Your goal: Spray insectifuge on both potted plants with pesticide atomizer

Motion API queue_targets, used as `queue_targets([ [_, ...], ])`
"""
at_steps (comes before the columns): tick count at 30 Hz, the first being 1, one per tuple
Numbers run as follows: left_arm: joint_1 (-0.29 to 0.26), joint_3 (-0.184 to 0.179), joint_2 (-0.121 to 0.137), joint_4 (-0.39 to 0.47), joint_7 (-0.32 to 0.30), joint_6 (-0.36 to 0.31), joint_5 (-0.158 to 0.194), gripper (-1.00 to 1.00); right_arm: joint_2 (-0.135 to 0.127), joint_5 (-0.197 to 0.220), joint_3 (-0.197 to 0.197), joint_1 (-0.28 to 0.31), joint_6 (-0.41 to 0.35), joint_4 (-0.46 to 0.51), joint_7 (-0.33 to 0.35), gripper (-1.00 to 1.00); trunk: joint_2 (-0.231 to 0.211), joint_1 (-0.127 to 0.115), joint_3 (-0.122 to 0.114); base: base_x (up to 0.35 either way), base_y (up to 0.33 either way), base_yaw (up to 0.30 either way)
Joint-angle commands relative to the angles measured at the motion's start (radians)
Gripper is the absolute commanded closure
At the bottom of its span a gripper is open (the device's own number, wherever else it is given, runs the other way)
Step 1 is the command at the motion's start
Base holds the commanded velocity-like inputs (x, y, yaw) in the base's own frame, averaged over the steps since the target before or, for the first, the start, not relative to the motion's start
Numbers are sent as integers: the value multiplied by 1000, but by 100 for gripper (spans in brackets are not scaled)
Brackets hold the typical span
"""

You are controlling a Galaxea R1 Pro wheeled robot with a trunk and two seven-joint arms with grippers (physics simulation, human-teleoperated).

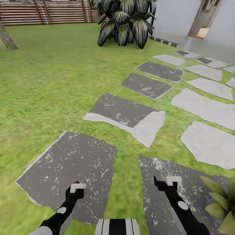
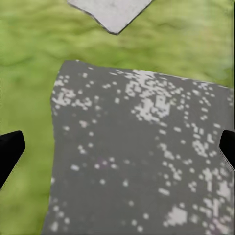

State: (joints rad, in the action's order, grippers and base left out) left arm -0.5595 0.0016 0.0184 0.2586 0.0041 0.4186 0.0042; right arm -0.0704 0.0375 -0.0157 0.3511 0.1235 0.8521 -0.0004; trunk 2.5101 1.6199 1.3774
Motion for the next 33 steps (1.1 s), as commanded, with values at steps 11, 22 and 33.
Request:
queue_targets([
  [11, 0, 0, 0, -1, 0, 3, 0, 100, 0, 4, 1, 0, 3, 0, 1, -100, -2, -5, -42, 0, 0, 0],
  [22, 0, 0, 0, -1, -1, 2, 0, 100, 0, 4, 2, 0, 4, 1, -1, -100, -5, -10, -85, 0, 0, 0],
  [33, 0, 0, 0, -1, -1, 2, 0, 100, 0, 4, 2, 0, 5, 0, -1, -100, -8, -15, -127, 0, 0, 0],
])
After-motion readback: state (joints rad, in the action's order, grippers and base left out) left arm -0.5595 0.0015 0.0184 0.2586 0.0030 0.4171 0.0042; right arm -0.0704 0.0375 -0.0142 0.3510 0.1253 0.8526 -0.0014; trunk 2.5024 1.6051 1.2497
